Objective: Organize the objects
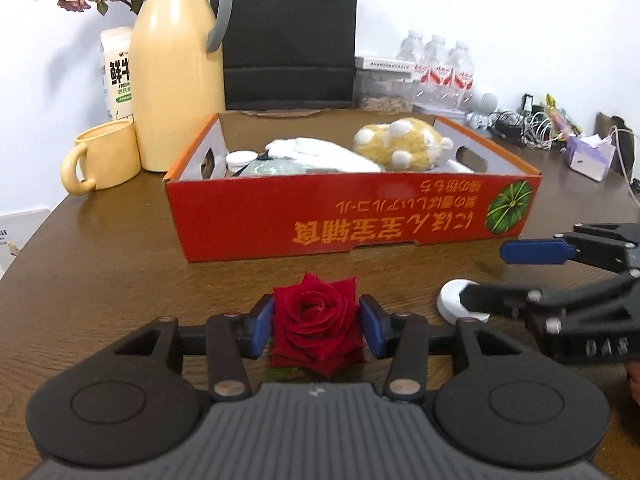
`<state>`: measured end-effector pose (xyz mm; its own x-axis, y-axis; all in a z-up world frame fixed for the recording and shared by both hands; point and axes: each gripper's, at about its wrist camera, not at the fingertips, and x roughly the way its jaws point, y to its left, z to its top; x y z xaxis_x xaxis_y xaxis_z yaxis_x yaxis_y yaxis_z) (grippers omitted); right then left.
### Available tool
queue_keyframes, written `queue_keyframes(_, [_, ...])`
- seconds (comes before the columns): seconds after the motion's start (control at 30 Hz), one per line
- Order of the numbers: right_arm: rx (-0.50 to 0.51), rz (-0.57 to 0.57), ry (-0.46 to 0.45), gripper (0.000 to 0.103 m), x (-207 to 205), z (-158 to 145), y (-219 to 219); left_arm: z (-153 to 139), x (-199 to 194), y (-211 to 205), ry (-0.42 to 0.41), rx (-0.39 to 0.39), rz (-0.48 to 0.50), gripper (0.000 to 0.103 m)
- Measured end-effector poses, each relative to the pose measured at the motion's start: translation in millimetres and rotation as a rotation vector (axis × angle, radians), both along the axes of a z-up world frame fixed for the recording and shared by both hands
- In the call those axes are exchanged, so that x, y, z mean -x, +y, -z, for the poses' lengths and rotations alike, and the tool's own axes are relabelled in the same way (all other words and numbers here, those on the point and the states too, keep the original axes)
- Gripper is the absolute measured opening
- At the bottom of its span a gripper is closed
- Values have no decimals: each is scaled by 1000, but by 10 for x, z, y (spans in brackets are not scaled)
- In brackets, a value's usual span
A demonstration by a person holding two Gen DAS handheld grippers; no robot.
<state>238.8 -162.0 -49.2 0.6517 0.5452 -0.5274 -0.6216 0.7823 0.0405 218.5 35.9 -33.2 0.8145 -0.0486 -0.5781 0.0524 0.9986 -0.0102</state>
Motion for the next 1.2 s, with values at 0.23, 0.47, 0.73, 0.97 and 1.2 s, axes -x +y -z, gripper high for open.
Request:
queue_keyframes(0.23, [48, 25, 3, 74, 81, 29, 105, 23, -1, -32, 2, -36, -22, 86])
queue_keyframes(0.47, [60, 66, 27, 74, 80, 58, 151, 49, -38, 4, 15, -52, -82, 101])
queue_keyframes(0.73, [72, 61, 49, 56, 64, 86, 219, 68, -53, 42, 19, -38, -103, 103])
queue_keyframes(0.97, [68, 40, 50, 38, 78, 83, 228, 33, -10, -1, 4, -25, -51, 68])
queue_keyframes(1.2, [56, 43, 25, 38, 98, 60, 219, 26, 2, 8, 5, 3, -33, 49])
